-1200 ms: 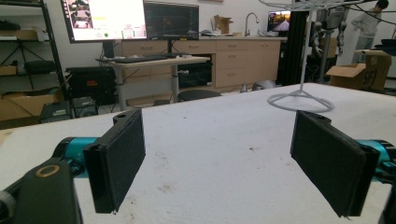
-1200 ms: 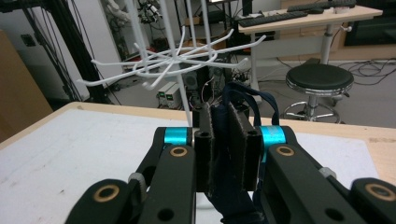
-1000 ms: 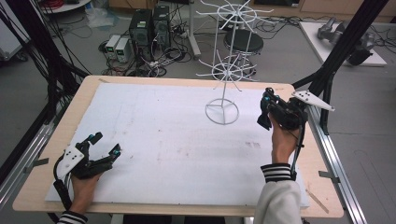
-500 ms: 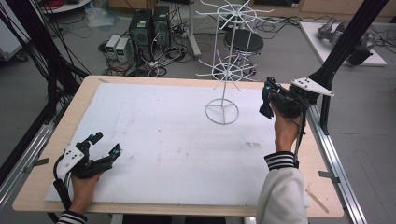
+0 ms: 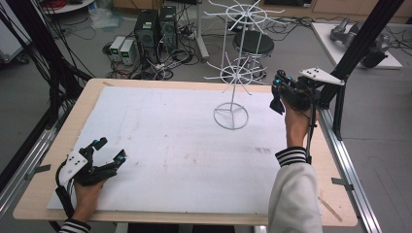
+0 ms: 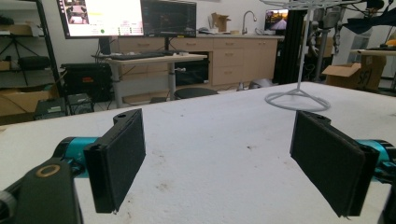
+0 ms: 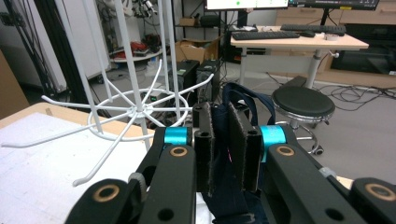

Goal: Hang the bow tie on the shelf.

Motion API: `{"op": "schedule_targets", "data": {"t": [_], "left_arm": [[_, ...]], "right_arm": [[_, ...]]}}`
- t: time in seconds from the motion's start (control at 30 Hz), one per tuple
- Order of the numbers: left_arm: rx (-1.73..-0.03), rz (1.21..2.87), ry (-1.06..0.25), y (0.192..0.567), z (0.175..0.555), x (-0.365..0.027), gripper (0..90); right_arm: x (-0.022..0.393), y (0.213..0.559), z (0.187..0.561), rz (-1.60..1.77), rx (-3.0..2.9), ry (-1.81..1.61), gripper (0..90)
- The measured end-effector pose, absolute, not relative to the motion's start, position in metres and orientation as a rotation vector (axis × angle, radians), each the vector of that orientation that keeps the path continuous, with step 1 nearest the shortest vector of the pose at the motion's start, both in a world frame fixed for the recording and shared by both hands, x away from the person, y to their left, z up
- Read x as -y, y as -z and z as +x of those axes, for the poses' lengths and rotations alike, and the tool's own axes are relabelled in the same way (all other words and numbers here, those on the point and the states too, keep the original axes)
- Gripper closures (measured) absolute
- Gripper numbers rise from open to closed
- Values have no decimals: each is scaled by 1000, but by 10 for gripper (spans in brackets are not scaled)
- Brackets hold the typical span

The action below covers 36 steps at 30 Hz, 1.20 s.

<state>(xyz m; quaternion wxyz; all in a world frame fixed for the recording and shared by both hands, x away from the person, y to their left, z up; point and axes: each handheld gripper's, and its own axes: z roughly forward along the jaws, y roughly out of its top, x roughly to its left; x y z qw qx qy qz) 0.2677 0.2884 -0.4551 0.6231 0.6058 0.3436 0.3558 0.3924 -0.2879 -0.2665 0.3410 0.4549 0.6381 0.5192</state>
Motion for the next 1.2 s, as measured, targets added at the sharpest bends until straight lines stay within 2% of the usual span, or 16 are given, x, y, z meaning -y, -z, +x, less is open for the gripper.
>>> {"op": "schedule_targets", "data": {"t": [1.2], "left_arm": [[-787, 1393, -818, 455, 268, -288, 184]], "right_arm": [[247, 269, 419, 1133, -1806, -1328, 805]]}}
